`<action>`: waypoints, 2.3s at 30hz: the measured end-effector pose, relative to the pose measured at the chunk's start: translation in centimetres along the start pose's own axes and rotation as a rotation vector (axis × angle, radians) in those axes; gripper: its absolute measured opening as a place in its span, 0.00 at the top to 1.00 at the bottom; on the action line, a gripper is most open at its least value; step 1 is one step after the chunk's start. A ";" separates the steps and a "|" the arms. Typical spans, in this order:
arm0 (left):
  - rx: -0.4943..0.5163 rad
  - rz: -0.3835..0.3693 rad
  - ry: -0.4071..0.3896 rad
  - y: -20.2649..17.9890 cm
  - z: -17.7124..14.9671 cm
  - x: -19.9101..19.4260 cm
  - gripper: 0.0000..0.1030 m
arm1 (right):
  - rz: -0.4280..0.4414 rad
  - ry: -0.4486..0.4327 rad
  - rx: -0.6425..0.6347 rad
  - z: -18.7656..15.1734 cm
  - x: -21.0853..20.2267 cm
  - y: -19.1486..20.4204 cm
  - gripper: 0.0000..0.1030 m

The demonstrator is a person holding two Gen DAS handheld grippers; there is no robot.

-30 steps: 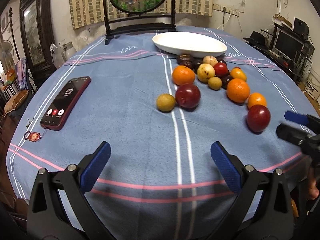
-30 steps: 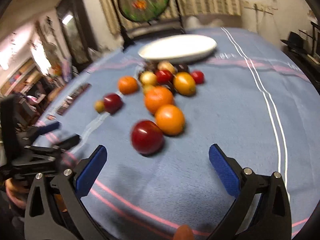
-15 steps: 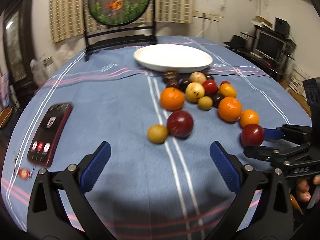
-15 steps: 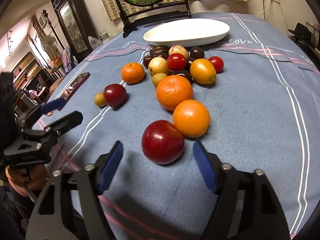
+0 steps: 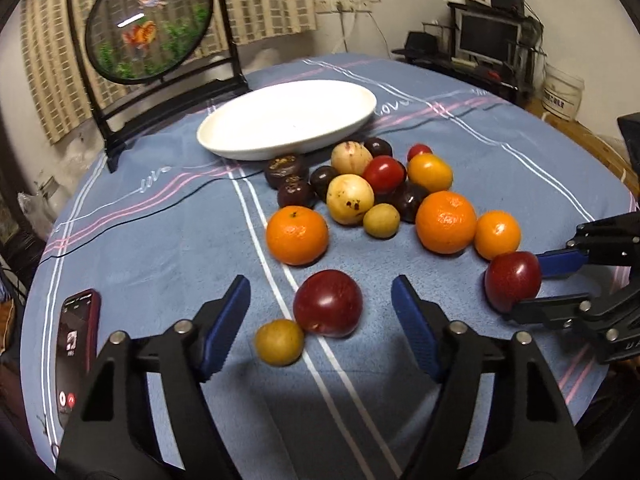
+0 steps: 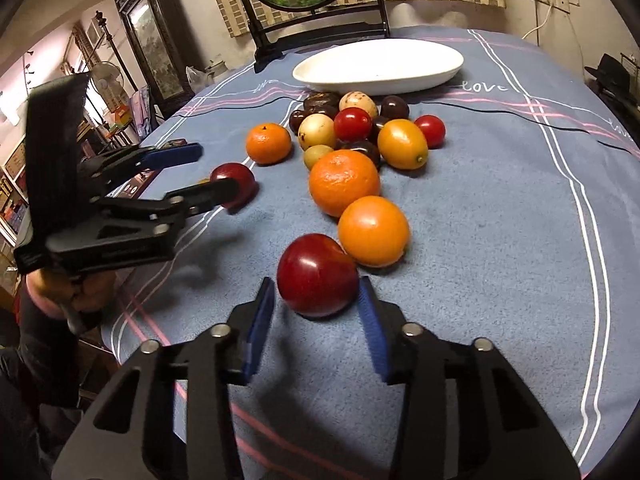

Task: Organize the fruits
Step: 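Grasp a red plum with the left tool while the right tool grasps another red plum, then carry both red plums onto the white plate and open both tools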

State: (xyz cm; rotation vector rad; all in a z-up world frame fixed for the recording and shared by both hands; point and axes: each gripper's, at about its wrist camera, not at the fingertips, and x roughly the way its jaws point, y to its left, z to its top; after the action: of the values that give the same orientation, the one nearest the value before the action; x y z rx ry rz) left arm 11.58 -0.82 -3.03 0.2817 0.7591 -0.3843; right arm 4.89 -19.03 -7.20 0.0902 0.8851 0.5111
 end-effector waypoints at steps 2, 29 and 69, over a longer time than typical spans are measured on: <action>0.008 -0.020 0.014 0.1 0.2 0.4 0.36 | 0.015 0.000 0.005 0.0 0.0 -0.2 0.59; -0.025 -0.080 0.094 0.6 -0.1 1.5 0.61 | 0.104 -0.022 0.023 0.4 -0.1 -0.4 0.59; -0.331 0.011 -0.043 9.0 13.4 7.4 0.11 | 0.029 -0.148 -0.025 19.2 5.0 -6.5 0.38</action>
State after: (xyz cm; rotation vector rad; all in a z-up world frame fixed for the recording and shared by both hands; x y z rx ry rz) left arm 28.56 0.41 2.01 -0.0330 0.7656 -0.2487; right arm 24.62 -19.92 -0.40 0.1164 0.7332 0.5356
